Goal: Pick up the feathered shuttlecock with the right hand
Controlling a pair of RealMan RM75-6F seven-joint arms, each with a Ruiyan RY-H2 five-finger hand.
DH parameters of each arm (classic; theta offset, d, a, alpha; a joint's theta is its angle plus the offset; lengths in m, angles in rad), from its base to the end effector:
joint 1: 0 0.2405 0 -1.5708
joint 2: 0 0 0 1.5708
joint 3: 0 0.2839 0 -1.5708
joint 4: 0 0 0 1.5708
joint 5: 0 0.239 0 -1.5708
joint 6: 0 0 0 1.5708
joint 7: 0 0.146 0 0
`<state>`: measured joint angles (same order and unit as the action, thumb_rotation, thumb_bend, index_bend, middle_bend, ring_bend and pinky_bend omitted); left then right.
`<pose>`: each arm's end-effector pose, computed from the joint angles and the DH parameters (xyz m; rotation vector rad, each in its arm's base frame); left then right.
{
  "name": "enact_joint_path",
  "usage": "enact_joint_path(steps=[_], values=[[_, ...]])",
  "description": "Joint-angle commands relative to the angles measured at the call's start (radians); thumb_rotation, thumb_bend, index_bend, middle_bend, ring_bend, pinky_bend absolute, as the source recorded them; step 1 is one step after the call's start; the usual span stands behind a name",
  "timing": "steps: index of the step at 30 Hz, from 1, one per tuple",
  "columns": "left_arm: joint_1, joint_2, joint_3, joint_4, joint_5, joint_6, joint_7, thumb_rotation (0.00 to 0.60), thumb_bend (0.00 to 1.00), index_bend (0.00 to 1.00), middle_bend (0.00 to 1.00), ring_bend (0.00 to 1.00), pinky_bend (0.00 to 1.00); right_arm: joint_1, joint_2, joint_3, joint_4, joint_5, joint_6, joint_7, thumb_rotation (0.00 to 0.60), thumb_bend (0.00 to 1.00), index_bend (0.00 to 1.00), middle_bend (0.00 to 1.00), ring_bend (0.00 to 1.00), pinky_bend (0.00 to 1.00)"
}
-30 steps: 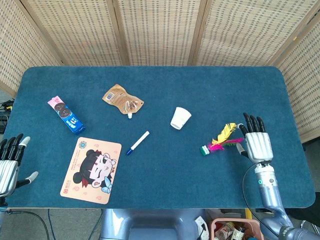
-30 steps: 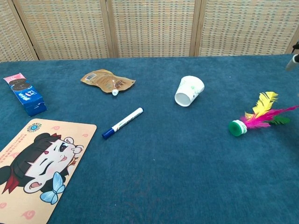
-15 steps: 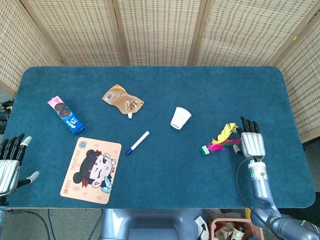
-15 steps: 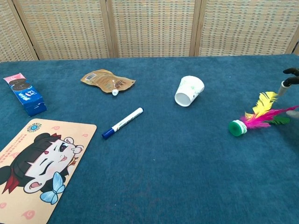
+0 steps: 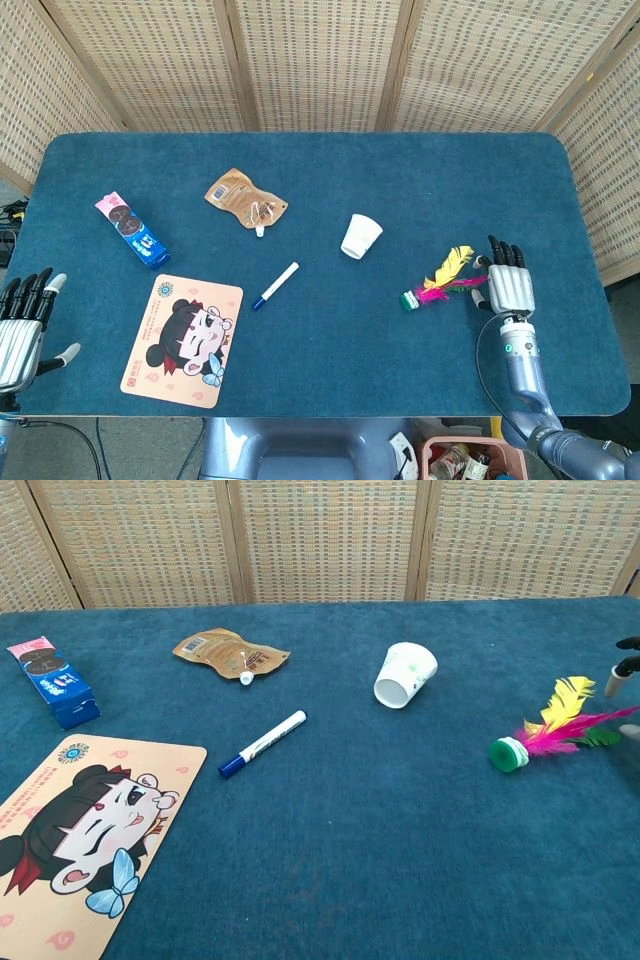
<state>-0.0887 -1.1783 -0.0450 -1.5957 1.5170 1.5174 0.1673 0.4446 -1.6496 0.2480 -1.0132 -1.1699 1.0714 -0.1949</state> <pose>-0.3405 0.1874 0.1279 -1.4235 -0.7798 -0.8405 -0.3526 -0.3588 0.0031 1.3951 -0.9383 0.7067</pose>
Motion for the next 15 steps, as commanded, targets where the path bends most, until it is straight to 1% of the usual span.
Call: enact_joint_path(steps=[1, 9, 15], values=[[0.0, -0.001, -0.001, 0.0, -0.002, -0.001, 0.001, 0.6, 0.15, 0.0, 0.0, 0.0, 0.0, 0.009, -0.02, -0.001, 0.037, 0.002, -0.016, 0.022, 0.6, 0.29, 0.37, 0.0, 0.0, 0.0], [0.0, 0.0, 0.001, -0.002, 0.0, 0.0, -0.001, 0.6, 0.15, 0.0, 0.0, 0.0, 0.0, 0.03, -0.056, 0.001, 0.102, 0.001, -0.034, 0.052, 0.6, 0.3, 0.37, 0.0, 0.0, 0.0], [0.0, 0.003, 0.0, -0.002, -0.001, -0.001, -0.006, 0.6, 0.15, 0.0, 0.0, 0.0, 0.0, 0.039, -0.071, 0.003, 0.127, -0.002, -0.036, 0.061, 0.6, 0.35, 0.41, 0.02, 0.0, 0.0]])
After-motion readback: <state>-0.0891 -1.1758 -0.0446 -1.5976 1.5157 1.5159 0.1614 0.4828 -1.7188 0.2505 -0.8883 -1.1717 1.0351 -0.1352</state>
